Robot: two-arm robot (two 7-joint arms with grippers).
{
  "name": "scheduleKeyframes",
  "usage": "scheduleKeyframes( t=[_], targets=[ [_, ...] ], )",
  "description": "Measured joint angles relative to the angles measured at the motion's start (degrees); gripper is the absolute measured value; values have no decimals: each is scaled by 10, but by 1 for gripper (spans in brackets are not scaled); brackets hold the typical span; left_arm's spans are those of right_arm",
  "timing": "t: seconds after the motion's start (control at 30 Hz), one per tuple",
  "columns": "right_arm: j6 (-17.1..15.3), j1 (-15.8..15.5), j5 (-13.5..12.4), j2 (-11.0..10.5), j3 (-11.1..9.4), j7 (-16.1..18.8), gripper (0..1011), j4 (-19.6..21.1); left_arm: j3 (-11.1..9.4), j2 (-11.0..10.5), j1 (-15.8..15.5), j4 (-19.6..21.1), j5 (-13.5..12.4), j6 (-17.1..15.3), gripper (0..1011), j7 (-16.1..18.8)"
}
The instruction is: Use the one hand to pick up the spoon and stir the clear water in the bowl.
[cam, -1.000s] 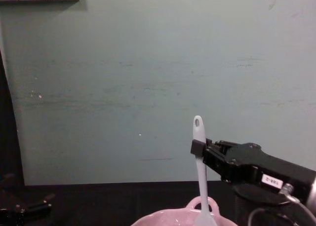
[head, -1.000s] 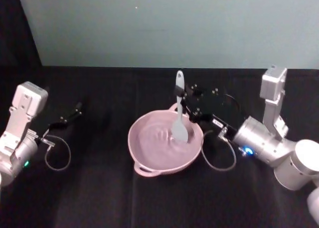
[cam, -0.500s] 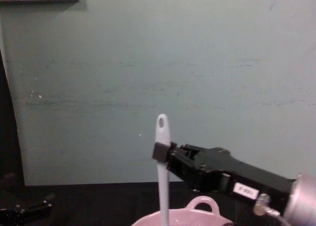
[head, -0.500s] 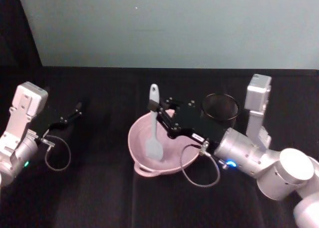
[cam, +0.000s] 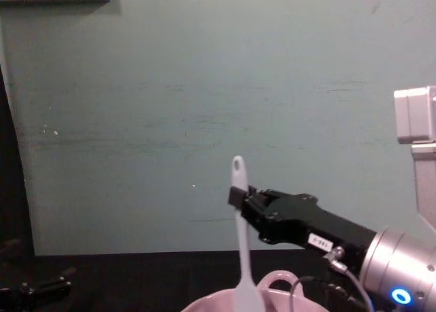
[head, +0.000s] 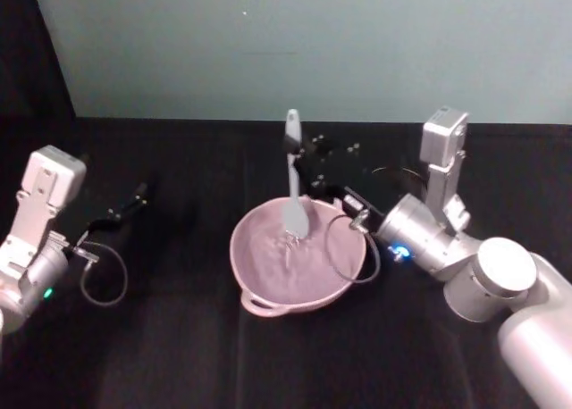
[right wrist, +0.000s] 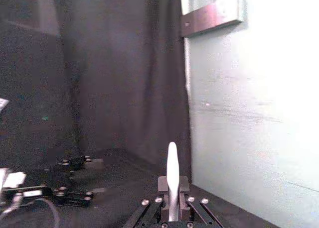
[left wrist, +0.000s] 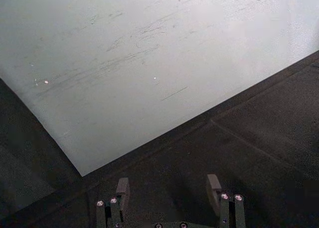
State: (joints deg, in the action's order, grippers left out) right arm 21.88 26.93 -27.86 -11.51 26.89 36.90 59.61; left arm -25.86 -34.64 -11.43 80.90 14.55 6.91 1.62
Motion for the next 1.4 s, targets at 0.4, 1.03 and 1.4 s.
scheduleKeyframes(
  t=[0.4, 1.03, 1.4],
  targets=[
    [-62, -59, -21, -65, -22, 29, 121, 102, 0, 0, 0, 0, 0, 0, 1011, 0],
    [-60, -56, -48, -40, 27, 57, 121, 113, 0, 0, 0, 0, 0, 0, 1011, 0],
    [8, -3, -1, 2, 5, 4, 121, 6, 0, 0, 0, 0, 0, 0, 1011, 0]
  ],
)
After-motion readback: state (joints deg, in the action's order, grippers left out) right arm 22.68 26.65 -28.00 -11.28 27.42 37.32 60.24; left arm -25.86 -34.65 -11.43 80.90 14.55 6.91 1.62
